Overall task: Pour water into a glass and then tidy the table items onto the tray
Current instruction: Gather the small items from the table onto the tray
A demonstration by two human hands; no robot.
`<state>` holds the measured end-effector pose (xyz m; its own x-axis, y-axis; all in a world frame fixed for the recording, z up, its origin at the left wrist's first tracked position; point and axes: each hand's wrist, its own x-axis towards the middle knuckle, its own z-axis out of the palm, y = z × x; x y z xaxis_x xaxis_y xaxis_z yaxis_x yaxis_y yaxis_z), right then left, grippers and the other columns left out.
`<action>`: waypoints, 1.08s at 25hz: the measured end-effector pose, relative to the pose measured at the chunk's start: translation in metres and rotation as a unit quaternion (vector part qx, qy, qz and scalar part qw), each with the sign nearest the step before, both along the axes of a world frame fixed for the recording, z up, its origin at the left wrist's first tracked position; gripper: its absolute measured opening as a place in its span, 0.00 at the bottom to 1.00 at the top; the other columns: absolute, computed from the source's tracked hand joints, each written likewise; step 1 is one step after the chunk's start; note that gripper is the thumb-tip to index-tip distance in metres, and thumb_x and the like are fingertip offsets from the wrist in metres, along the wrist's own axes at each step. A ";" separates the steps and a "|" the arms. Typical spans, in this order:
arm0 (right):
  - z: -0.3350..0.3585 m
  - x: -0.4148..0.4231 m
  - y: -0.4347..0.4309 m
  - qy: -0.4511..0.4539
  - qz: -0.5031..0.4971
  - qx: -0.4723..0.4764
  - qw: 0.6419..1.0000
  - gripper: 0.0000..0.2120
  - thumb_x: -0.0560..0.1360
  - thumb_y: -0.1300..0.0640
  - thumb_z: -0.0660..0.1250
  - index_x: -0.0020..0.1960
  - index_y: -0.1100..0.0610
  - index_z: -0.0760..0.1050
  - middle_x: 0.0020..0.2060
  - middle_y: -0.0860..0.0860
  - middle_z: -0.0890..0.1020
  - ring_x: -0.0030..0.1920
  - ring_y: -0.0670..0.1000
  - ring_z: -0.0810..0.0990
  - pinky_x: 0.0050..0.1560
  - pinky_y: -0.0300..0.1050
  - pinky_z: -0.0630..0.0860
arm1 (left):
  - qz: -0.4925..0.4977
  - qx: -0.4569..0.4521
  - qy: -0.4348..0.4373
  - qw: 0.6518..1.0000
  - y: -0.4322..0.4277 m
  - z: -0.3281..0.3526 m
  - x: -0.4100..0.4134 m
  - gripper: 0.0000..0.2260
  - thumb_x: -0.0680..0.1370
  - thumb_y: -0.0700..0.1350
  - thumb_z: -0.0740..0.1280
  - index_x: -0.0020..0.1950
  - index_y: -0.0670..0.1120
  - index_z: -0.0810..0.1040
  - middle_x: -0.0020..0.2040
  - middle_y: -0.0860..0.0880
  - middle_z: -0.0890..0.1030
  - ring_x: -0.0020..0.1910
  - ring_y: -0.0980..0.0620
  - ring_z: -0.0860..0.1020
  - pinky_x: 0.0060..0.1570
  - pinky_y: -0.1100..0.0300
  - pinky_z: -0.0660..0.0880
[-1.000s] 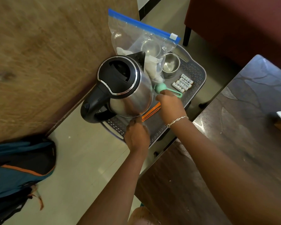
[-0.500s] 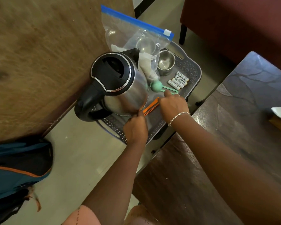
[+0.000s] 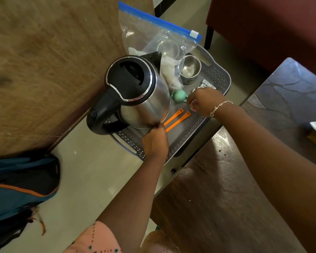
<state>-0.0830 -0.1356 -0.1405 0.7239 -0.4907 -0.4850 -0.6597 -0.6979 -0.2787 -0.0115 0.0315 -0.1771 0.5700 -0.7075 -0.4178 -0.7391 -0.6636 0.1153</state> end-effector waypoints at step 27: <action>-0.030 0.027 0.083 -0.149 -0.475 0.291 0.817 0.09 0.71 0.69 0.56 0.48 0.68 0.73 0.42 0.61 0.74 0.44 0.57 0.73 0.44 0.48 0.70 | 0.524 -0.200 0.263 0.785 -0.010 -0.048 -0.009 0.06 0.69 0.32 0.59 0.38 0.35 0.76 0.37 0.36 0.80 0.35 0.40 0.77 0.37 0.50 0.76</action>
